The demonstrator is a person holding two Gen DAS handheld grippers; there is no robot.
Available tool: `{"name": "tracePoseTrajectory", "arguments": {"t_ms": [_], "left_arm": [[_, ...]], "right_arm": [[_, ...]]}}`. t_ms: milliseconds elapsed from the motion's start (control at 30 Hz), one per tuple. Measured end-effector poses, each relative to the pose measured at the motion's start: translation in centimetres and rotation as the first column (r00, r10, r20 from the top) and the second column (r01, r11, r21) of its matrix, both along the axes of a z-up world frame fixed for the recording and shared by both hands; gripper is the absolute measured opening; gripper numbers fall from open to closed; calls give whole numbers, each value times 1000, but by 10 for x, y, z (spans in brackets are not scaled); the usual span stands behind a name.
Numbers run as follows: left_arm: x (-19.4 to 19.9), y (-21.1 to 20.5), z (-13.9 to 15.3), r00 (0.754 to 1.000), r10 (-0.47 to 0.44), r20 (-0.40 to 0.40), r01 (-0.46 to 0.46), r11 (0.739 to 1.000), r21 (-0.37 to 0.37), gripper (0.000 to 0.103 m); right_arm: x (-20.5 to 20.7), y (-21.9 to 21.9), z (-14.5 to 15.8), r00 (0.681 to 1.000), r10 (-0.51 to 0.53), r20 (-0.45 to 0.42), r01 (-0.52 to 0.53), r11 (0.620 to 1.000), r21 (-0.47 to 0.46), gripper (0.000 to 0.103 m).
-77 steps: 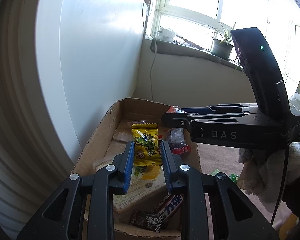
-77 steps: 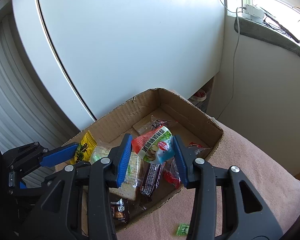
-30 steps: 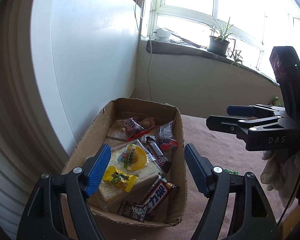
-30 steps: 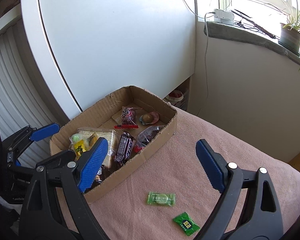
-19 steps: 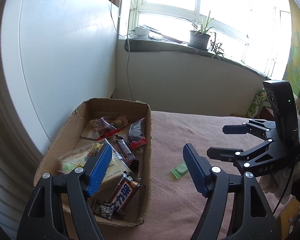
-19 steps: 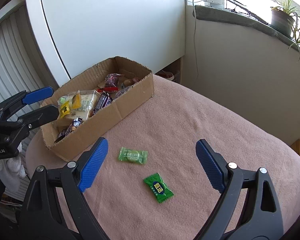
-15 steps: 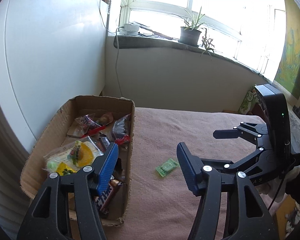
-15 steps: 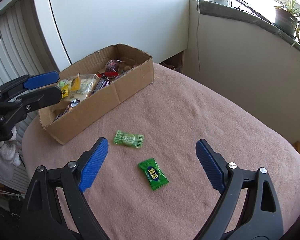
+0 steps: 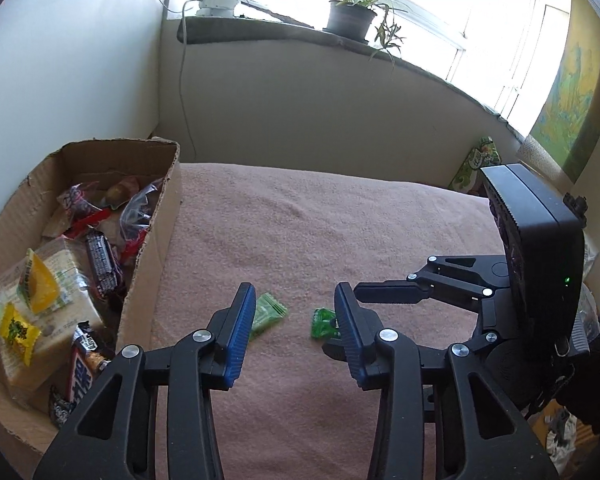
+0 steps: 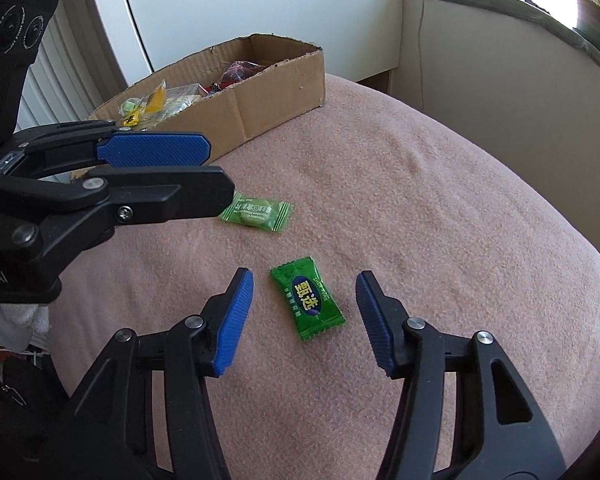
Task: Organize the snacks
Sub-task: 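Grasp the light green candy with the left gripper while the right gripper grasps the dark green candy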
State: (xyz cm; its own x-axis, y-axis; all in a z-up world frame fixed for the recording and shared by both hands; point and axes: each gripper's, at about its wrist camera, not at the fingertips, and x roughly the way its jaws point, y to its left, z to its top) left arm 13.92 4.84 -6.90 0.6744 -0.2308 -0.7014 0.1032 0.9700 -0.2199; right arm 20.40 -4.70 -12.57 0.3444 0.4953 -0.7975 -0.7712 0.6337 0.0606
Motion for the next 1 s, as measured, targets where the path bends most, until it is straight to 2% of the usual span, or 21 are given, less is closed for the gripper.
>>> {"name": "tracePoseTrajectory", "arguments": {"t_ms": [167, 267, 567, 667, 733, 800, 1000], "left_arm": [[15, -1, -18, 998, 35, -49, -35, 999, 6, 40], [24, 0, -29, 995, 55, -79, -55, 998, -5, 39], [33, -4, -42, 992, 69, -110, -68, 998, 13, 39], [33, -6, -43, 992, 51, -117, -51, 999, 7, 39], [31, -6, -44, 992, 41, -122, -41, 999, 2, 39], [27, -2, -43, 991, 34, -128, -34, 999, 0, 39], [19, -7, -44, 991, 8, -133, 0, 998, 60, 38]], "right_arm": [[1, 0, -1, 1000, 10, 0, -10, 1000, 14, 56], [1, 0, -3, 1000, 18, -7, -17, 1000, 17, 48], [1, 4, -9, 1000, 30, 0, -30, 1000, -6, 48], [0, 6, -9, 999, 35, 17, -35, 999, -24, 45], [0, 7, -10, 999, 34, 27, -33, 999, -39, 37], [0, 6, -10, 999, 35, 32, -34, 998, -48, 35], [-2, 1, -10, 998, 39, 48, -35, 997, -71, 25]]}}
